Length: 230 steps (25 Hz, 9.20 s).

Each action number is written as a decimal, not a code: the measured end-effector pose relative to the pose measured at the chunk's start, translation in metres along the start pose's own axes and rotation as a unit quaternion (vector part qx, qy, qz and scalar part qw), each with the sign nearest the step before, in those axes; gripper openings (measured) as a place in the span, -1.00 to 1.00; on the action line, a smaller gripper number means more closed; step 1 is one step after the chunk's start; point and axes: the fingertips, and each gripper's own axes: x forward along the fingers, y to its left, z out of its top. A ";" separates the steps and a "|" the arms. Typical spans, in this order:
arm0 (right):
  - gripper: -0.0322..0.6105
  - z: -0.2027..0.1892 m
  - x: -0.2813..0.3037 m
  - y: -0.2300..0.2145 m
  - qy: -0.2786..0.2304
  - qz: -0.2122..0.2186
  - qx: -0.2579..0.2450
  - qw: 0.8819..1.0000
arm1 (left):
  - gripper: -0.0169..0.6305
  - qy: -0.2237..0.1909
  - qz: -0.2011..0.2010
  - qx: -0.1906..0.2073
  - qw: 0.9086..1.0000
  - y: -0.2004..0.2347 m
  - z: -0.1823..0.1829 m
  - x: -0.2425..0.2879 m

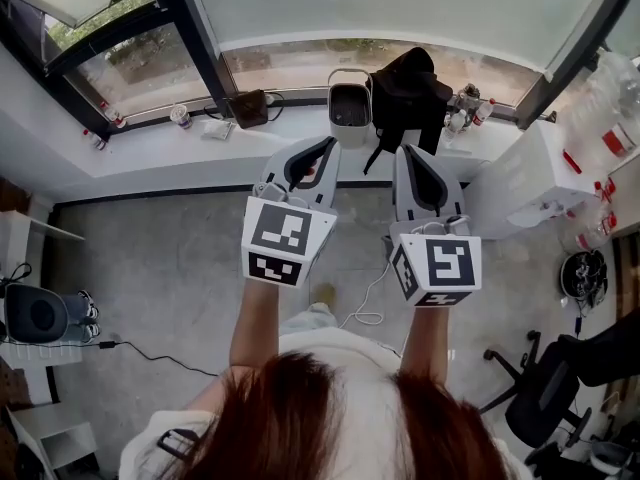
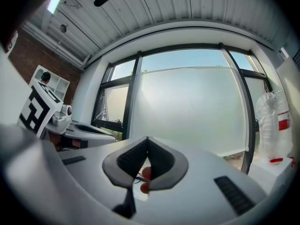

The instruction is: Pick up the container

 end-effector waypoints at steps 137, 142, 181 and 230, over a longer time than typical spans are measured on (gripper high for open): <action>-0.64 -0.330 0.541 -0.219 0.311 0.074 -0.110 0.941 | -0.72 0.218 0.006 -0.061 0.974 0.275 -0.244 0.525; -0.61 -0.358 0.550 -0.223 0.337 0.072 -0.121 0.931 | -0.69 0.235 0.004 -0.059 0.970 0.280 -0.271 0.537; -0.49 -0.534 0.582 -0.237 0.440 0.085 -0.239 0.862 | -0.54 0.321 -0.055 -0.022 0.945 0.277 -0.444 0.608; -0.70 -0.511 0.549 -0.222 0.362 -0.005 -0.315 0.877 | -0.72 0.286 -0.022 0.016 0.958 0.257 -0.432 0.577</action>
